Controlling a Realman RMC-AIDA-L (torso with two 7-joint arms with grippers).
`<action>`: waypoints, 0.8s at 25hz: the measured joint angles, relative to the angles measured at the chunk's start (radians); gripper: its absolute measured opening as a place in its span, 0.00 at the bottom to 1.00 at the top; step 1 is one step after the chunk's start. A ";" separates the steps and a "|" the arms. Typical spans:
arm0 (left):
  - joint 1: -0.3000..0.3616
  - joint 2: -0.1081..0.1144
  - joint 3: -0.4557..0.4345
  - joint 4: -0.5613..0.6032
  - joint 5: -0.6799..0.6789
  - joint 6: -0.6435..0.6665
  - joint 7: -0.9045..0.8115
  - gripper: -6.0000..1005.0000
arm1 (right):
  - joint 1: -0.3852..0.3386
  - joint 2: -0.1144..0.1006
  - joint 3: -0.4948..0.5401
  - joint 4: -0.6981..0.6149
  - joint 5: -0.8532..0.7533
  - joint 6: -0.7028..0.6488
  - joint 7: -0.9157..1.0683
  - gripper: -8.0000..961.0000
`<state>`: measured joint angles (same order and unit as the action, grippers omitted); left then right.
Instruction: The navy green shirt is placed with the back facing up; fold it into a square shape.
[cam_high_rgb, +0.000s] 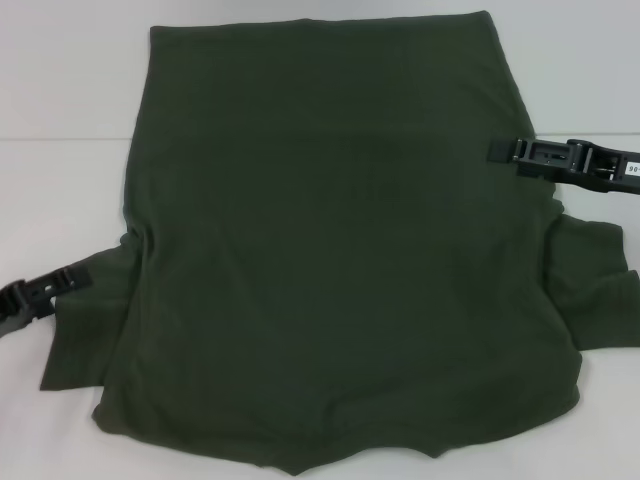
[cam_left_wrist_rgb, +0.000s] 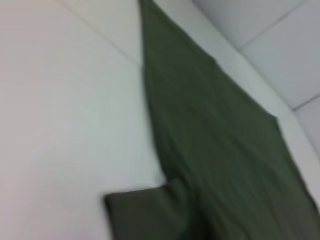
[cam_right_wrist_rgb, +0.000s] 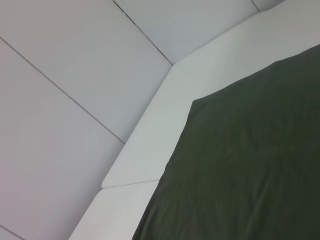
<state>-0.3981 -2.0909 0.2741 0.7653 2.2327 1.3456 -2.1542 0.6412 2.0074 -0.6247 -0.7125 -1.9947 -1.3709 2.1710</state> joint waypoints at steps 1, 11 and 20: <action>0.003 -0.001 -0.001 -0.009 -0.001 -0.020 0.010 0.92 | 0.000 0.000 0.000 0.000 0.000 0.000 -0.001 0.94; 0.004 -0.004 0.010 -0.036 -0.010 -0.087 0.036 0.92 | 0.000 0.001 0.007 0.002 0.003 0.001 -0.003 0.93; -0.001 -0.005 0.032 -0.039 -0.014 -0.049 0.030 0.92 | -0.002 -0.001 0.010 0.002 0.004 0.002 -0.004 0.93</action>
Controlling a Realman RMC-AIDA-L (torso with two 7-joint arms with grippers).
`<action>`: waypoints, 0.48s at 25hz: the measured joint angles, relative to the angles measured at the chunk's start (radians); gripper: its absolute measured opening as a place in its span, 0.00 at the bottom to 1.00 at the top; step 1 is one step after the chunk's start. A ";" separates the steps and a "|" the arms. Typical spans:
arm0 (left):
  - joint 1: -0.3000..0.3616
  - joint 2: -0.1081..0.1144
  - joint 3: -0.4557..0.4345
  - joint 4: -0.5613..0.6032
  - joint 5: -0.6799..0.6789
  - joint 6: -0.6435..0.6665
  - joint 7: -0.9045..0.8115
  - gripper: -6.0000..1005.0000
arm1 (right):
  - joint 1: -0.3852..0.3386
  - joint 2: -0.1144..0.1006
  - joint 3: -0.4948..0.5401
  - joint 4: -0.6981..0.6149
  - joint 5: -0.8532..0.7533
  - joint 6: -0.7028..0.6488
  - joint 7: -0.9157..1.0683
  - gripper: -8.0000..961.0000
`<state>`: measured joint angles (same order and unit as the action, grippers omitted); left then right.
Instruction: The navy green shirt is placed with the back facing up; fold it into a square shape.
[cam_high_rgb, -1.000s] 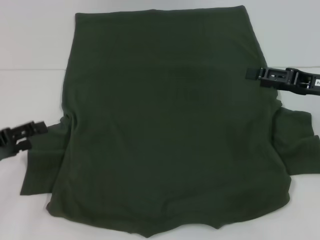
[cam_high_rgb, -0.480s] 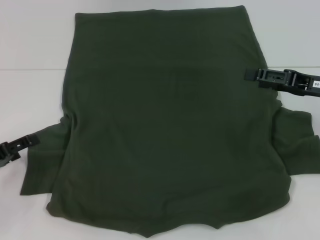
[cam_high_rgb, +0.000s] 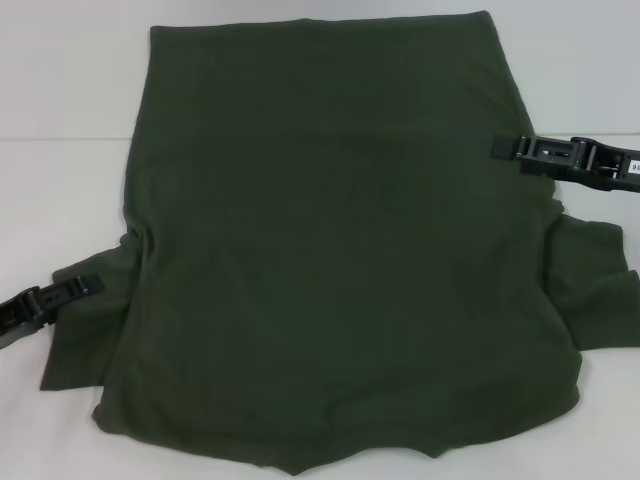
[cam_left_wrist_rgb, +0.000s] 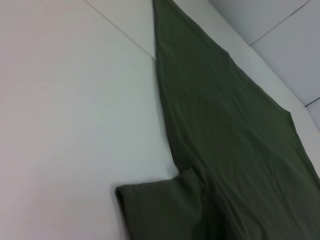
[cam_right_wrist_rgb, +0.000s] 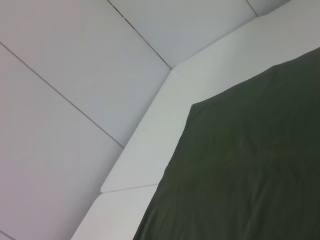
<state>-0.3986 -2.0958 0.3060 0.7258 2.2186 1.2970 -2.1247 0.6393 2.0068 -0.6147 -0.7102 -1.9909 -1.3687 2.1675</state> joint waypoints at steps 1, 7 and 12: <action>0.002 0.000 -0.003 0.001 0.000 0.003 -0.001 0.92 | 0.000 0.000 0.001 0.000 0.001 0.000 0.000 0.93; 0.011 0.000 -0.006 -0.001 0.000 0.009 -0.005 0.91 | -0.001 -0.003 0.001 0.000 0.026 0.000 0.000 0.93; 0.002 -0.001 -0.002 -0.003 0.005 0.001 -0.015 0.91 | -0.005 -0.005 0.001 0.000 0.041 -0.001 0.000 0.92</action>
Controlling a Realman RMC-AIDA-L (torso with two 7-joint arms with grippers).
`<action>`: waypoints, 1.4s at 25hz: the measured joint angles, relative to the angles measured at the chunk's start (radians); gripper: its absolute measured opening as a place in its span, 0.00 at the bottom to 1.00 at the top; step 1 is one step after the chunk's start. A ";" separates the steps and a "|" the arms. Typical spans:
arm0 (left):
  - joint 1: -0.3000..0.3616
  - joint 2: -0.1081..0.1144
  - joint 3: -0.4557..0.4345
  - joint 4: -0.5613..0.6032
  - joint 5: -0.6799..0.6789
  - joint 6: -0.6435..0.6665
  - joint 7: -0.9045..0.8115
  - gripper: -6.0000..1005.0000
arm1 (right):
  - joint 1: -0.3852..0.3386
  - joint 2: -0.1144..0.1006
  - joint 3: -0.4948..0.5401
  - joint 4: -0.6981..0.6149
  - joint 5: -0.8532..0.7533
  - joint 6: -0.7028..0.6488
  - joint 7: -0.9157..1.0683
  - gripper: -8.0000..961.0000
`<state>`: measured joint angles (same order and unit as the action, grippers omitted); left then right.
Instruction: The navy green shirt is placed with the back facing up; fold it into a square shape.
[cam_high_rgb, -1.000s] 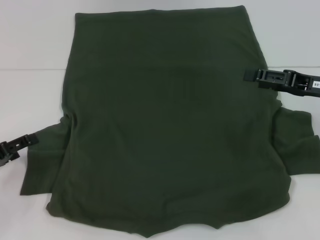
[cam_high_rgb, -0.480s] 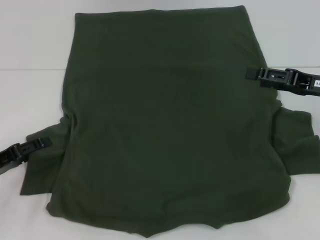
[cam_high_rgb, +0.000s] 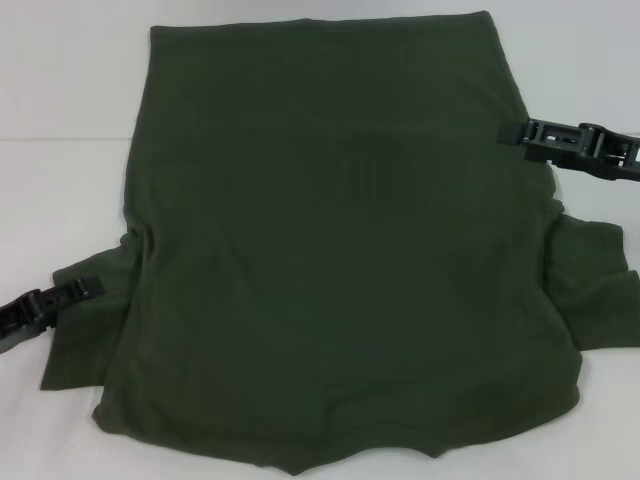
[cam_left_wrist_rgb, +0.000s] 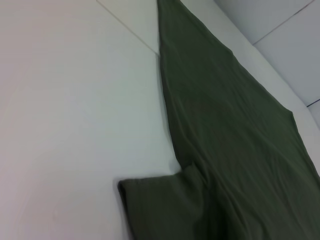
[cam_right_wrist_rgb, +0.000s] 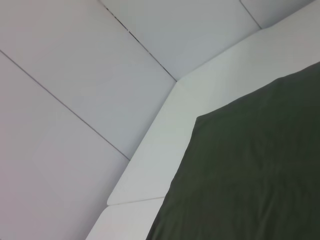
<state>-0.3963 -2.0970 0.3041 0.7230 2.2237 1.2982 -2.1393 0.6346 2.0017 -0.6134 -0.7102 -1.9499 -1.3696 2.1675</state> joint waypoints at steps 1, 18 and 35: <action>0.000 0.000 0.000 0.001 -0.001 -0.001 -0.002 0.91 | 0.000 0.000 0.000 0.000 0.000 0.000 0.000 0.92; 0.001 -0.002 0.001 0.012 0.003 -0.004 -0.005 0.42 | 0.001 -0.003 0.008 0.000 0.002 0.001 0.002 0.92; -0.011 0.003 0.040 0.112 0.083 -0.013 -0.070 0.01 | -0.002 -0.012 0.013 0.000 0.002 -0.005 0.009 0.91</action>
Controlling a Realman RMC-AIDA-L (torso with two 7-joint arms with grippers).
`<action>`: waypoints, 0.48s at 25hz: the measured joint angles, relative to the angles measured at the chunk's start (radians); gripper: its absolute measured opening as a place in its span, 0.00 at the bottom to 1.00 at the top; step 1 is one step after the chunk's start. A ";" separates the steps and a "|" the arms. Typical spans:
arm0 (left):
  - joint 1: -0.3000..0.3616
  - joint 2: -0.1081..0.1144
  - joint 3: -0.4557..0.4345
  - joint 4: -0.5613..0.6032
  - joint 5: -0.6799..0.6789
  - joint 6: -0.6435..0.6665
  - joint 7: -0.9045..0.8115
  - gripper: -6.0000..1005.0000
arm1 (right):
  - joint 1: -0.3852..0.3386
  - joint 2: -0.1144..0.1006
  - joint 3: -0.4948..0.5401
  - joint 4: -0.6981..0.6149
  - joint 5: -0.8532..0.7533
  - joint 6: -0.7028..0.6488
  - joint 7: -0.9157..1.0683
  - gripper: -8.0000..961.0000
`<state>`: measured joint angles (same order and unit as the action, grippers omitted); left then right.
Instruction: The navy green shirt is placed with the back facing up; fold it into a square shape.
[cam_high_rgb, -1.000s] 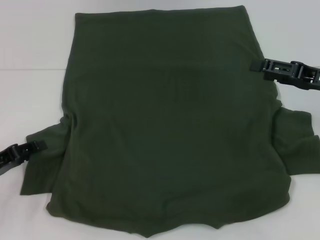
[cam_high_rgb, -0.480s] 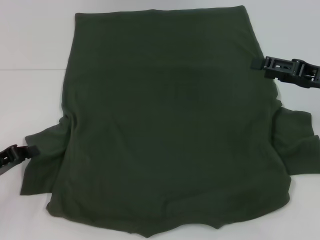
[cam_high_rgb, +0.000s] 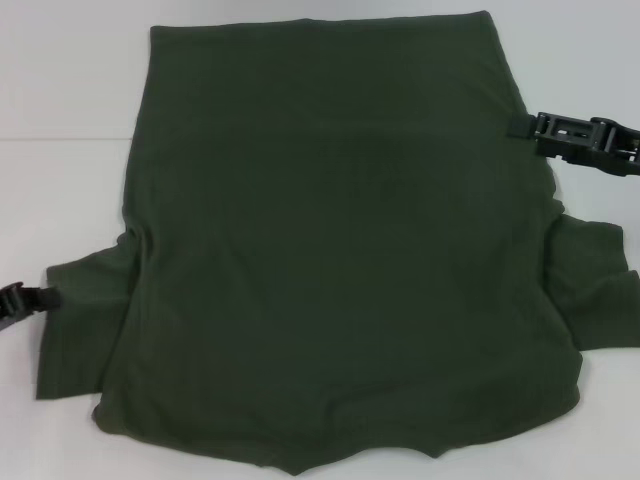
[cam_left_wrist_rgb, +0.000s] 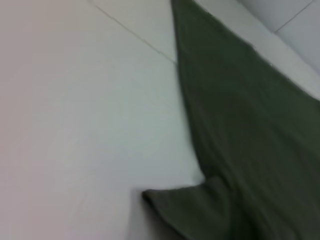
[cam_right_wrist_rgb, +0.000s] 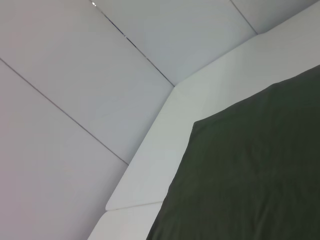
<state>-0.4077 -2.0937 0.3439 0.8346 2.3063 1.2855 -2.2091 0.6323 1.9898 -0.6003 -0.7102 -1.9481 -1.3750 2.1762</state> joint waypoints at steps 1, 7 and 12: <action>-0.005 0.001 0.013 0.024 0.025 -0.006 -0.022 0.00 | -0.001 -0.001 0.001 0.000 0.000 0.000 0.000 0.91; -0.040 0.002 0.096 0.145 0.193 -0.059 -0.169 0.01 | -0.001 -0.003 0.002 0.000 0.000 0.002 0.000 0.91; -0.093 0.022 0.114 0.152 0.275 -0.066 -0.194 0.02 | -0.002 -0.002 0.002 0.002 0.000 0.002 0.000 0.90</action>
<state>-0.5003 -2.0718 0.4581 0.9870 2.5813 1.2194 -2.4035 0.6303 1.9874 -0.5982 -0.7078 -1.9482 -1.3733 2.1764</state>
